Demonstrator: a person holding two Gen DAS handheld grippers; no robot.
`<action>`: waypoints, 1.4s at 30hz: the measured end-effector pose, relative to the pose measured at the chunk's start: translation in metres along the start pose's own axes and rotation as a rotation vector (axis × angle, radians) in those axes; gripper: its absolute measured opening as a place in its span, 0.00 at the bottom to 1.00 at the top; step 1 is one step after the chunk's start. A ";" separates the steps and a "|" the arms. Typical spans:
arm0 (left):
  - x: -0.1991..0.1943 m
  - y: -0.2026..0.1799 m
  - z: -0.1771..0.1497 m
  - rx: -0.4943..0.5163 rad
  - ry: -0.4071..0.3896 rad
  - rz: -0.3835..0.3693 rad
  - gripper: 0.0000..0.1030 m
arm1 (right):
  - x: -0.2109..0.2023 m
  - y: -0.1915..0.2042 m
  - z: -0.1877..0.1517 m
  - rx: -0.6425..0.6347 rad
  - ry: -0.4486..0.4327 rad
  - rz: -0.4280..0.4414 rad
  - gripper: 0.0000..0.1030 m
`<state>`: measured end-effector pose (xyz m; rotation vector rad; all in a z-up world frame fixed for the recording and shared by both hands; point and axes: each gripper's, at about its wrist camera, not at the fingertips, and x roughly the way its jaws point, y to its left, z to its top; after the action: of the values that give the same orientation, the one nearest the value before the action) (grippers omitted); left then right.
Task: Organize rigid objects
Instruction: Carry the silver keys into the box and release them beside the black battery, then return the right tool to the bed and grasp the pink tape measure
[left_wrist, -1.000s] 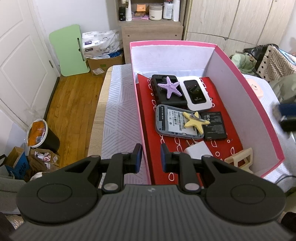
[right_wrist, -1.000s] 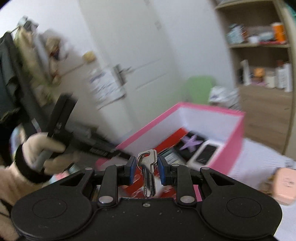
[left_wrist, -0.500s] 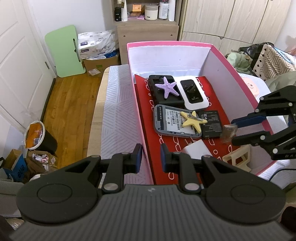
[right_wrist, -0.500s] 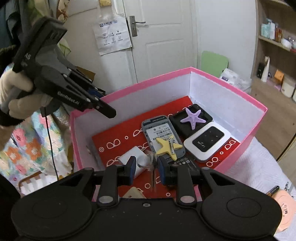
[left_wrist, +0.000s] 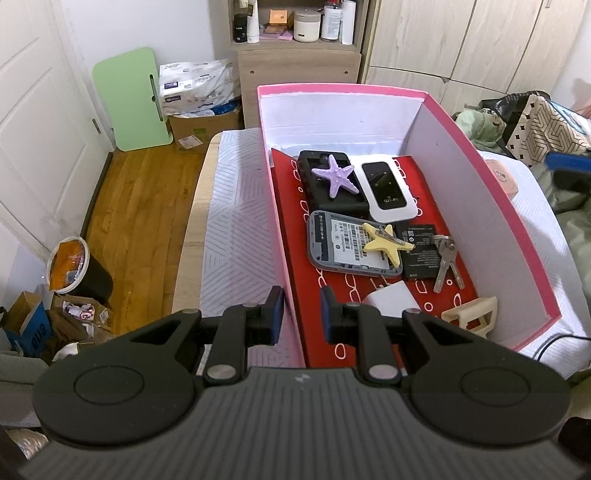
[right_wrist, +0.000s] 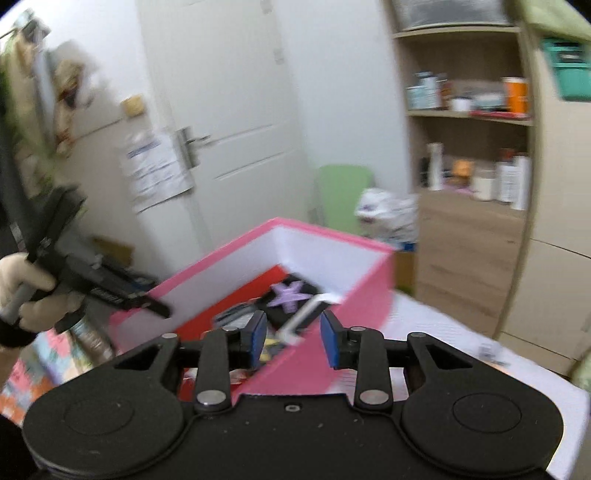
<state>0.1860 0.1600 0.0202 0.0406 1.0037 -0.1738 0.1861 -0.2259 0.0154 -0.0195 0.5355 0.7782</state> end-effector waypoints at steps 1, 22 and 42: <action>0.000 -0.001 0.000 -0.001 0.000 0.001 0.18 | -0.007 -0.007 -0.002 0.020 -0.008 -0.027 0.39; 0.000 0.001 0.000 -0.025 -0.001 -0.002 0.18 | 0.016 -0.090 -0.067 0.089 0.040 -0.412 0.74; 0.000 0.002 -0.001 -0.029 0.000 -0.005 0.18 | 0.080 -0.124 -0.077 0.156 0.096 -0.415 0.78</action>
<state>0.1859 0.1618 0.0198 0.0115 1.0062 -0.1637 0.2812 -0.2785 -0.1106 -0.0232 0.6561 0.3307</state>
